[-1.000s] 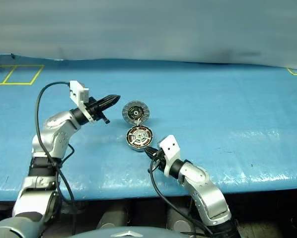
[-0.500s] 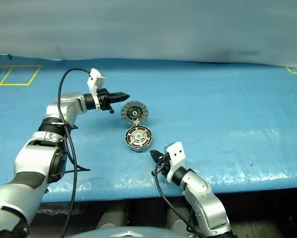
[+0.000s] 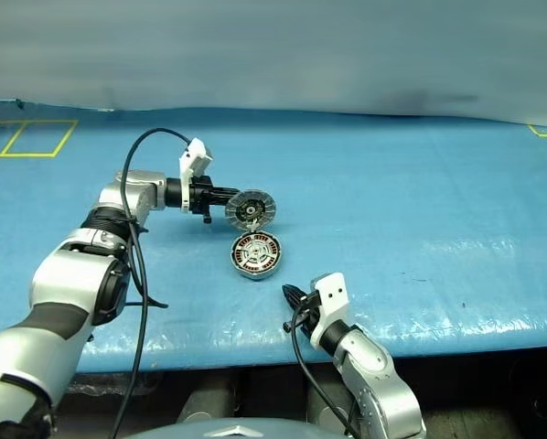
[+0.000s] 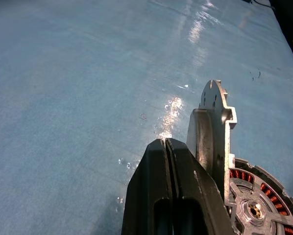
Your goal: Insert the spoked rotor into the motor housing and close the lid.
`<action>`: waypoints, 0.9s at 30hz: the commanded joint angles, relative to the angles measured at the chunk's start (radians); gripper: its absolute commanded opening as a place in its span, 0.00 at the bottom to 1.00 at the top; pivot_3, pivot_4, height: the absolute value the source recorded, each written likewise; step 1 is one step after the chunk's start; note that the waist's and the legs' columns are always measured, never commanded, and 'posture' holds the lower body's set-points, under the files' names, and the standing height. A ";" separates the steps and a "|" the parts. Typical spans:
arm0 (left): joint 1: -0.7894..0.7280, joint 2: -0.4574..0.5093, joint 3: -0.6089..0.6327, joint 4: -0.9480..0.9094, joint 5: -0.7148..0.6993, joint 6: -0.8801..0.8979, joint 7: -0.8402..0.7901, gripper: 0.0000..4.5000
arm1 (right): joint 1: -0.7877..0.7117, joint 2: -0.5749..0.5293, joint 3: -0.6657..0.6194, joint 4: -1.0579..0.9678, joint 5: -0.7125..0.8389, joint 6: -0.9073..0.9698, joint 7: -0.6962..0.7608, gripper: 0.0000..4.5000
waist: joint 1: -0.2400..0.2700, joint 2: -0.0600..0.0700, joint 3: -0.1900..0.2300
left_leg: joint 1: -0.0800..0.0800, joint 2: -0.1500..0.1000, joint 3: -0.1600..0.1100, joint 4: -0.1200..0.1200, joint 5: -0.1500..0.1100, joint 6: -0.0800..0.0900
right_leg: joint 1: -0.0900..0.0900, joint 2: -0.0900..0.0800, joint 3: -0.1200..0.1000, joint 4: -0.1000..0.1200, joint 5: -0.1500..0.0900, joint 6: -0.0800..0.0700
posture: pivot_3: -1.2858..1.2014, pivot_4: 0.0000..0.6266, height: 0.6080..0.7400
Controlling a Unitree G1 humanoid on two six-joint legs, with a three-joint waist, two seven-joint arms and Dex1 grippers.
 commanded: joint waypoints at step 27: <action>0.014 -0.045 -0.150 -0.035 0.180 -0.170 -0.268 0.01 | -0.032 0.023 -0.010 0.027 0.009 -0.044 -0.031 0.00 | 0.000 -0.001 0.000 | 0.000 0.000 0.000 0.001 0.000 0.000 | 0.000 0.000 0.000 0.000 0.000 0.000 | 0.52 0.24 1.00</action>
